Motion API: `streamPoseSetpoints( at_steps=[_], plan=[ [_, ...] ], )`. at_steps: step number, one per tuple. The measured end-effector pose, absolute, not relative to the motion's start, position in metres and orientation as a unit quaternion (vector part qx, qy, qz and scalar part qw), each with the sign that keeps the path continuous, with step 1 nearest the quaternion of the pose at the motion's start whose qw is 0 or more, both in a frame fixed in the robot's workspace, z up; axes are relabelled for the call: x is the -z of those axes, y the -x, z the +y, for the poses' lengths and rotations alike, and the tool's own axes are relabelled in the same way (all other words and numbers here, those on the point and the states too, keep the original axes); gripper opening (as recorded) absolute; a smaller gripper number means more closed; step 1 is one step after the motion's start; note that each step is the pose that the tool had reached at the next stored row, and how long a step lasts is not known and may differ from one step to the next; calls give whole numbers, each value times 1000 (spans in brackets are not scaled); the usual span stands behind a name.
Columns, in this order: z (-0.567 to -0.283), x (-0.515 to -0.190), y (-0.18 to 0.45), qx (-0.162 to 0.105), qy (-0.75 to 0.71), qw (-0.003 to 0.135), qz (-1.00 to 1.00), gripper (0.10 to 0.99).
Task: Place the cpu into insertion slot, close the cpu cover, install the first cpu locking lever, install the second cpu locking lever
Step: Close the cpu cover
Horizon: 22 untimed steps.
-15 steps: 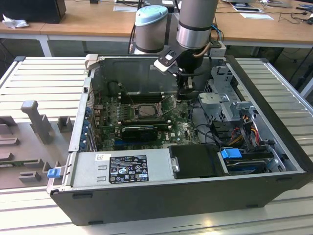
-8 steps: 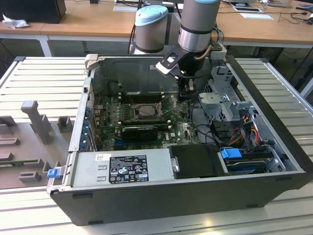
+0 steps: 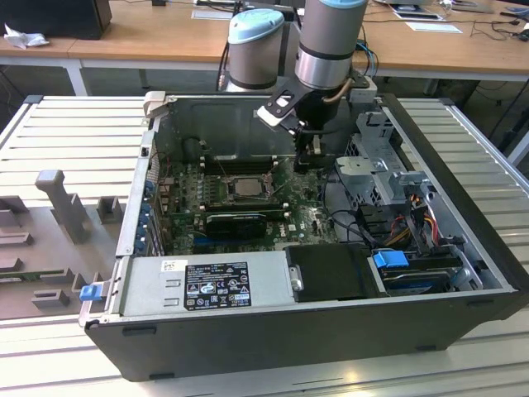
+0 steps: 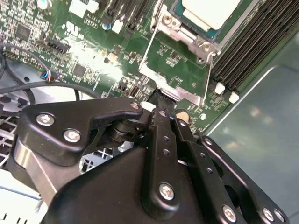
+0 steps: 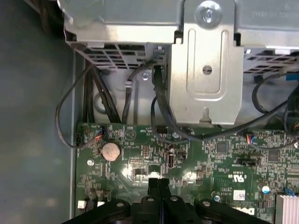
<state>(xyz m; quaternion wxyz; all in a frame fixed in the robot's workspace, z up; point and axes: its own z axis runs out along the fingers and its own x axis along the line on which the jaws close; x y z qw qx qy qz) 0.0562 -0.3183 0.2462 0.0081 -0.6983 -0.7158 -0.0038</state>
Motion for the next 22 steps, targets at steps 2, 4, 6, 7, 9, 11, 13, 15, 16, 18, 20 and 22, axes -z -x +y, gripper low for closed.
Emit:
streamPoseSetpoints(
  at_steps=[2,4,6,7,9,11,13,15,16,18,20,22],
  plan=[
    [-318,-246,-51,4,698,8,-716,106],
    [-318,-246,-48,4,698,8,-716,106],
    [-318,-246,-44,4,698,8,-716,106],
    [-318,-246,-43,4,698,8,-716,106],
    [-318,-246,-41,4,698,8,-716,106],
    [-318,-245,-38,4,698,9,-716,106],
    [-318,-245,-35,5,698,9,-716,106],
    [-318,-245,-32,5,698,9,-716,106],
    [-318,-245,-30,5,698,9,-716,106],
    [-318,-245,-28,5,698,10,-716,106],
    [-318,-245,-26,6,698,10,-716,106],
    [-318,-245,-24,6,698,10,-716,106]
  ],
)
